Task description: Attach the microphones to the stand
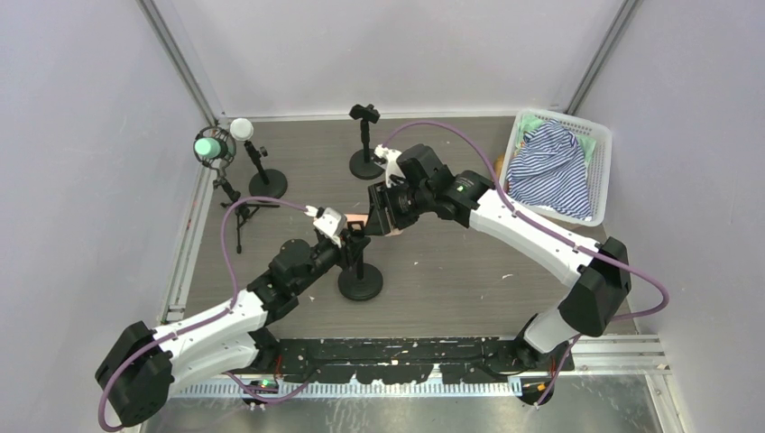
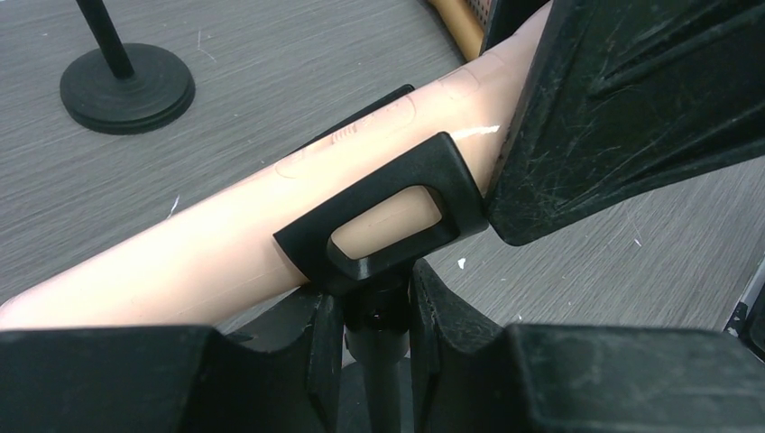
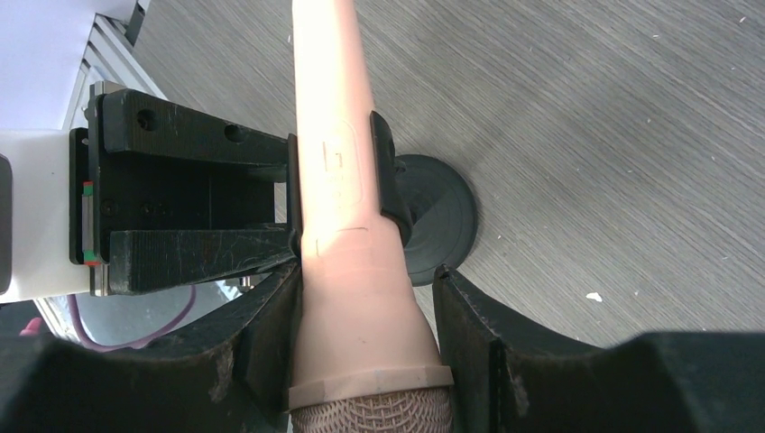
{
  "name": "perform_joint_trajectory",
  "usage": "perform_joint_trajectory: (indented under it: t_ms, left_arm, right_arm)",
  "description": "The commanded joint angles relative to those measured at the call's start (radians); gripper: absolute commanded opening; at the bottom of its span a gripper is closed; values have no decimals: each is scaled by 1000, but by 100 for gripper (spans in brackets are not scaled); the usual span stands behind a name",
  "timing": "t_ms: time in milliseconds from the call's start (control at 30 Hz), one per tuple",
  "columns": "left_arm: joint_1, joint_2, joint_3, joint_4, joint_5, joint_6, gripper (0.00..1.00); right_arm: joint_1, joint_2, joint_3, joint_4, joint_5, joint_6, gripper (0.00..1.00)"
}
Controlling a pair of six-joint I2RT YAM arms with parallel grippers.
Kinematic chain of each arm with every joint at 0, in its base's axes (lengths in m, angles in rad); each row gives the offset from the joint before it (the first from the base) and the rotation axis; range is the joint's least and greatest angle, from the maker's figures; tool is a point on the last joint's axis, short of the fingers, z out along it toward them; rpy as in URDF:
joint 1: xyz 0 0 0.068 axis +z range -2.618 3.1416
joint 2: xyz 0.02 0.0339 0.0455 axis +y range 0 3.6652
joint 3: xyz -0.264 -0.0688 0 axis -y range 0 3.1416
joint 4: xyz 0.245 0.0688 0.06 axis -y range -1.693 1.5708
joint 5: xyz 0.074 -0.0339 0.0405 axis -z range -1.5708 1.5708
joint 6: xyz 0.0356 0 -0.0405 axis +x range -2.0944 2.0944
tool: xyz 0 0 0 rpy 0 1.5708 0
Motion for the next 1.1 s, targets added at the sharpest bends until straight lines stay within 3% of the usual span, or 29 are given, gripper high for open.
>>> perform_joint_trajectory:
  t_ms: [0,200,367,633,800,933,1067]
  left_arm:
    - [-68,-25,0,29,140,19,0]
    - [-67,-98,-35,-22,32,20,0]
    - [-67,-151,-59,-50,-35,14,0]
    - [-67,-220,-79,-116,-173,-59,0]
    - [-67,-237,-86,-123,-262,-9,0]
    - [-67,-197,-69,-59,-429,53,0]
    - [-49,-123,-75,124,-585,179,0]
  right_arm:
    - [30,17,-37,97,42,-41,36]
    - [26,-146,-65,109,41,-91,72]
    - [3,-280,-79,156,31,-96,86]
    - [0,-451,-157,182,175,-144,90]
    - [0,-502,-222,177,200,-153,90]
    - [0,-512,-250,163,184,-152,90]
    - [0,-523,-263,150,182,-157,90]
